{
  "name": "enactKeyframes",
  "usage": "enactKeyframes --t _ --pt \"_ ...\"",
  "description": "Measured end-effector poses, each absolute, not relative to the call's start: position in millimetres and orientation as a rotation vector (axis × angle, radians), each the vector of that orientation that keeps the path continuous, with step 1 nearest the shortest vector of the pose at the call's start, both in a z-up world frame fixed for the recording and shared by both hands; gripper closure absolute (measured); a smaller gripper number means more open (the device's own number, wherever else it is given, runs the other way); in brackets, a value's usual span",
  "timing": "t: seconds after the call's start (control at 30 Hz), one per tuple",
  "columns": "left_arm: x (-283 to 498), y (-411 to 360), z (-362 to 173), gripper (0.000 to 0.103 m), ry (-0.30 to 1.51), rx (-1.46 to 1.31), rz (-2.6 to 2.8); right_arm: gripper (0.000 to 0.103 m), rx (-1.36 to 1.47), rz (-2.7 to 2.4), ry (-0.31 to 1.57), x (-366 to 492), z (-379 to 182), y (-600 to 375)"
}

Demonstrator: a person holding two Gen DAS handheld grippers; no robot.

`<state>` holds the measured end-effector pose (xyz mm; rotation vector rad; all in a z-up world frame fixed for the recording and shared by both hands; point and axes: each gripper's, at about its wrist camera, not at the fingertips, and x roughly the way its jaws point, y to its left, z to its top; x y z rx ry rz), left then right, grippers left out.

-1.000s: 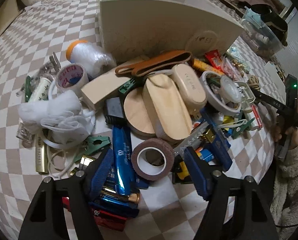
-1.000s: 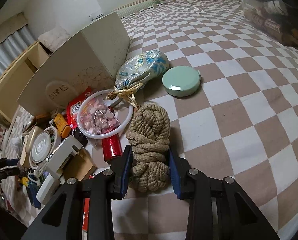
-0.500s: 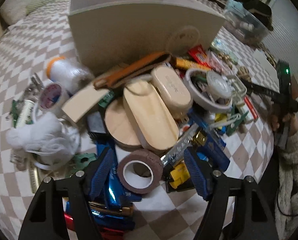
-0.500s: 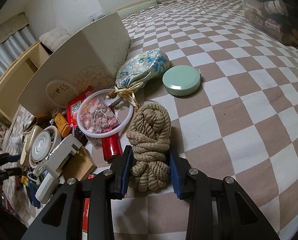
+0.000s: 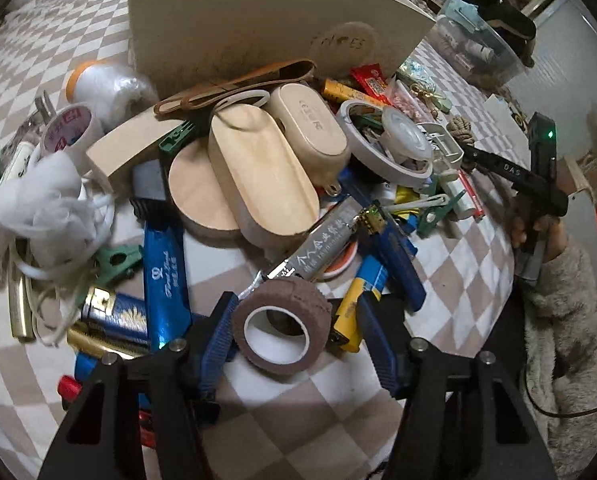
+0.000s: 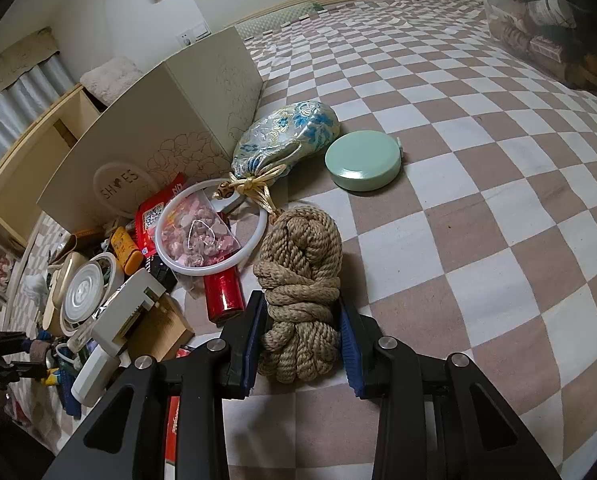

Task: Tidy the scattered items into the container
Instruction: 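Close the left tool on the brown tape roll while the right tool holds the rope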

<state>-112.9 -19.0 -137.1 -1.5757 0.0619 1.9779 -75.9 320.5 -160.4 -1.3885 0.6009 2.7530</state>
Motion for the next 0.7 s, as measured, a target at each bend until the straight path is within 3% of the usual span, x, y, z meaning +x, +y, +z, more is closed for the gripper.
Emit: enactKeyframes --t 0.1,0.2,0.7 --pt "-112 -25 -135 0.044 0.007 -1.602 1.985 0.067 -1.386 2.754 0.594 -76 -161 321" --pt "-113 -31 -137 0.059 -0.033 -1.645 2.019 0.067 -1.388 2.755 0.578 -76 -160 318" --pt "-108 -26 -134 0.059 0.005 -1.657 2.074 0.067 -1.385 2.752 0.385 -64 -157 295"
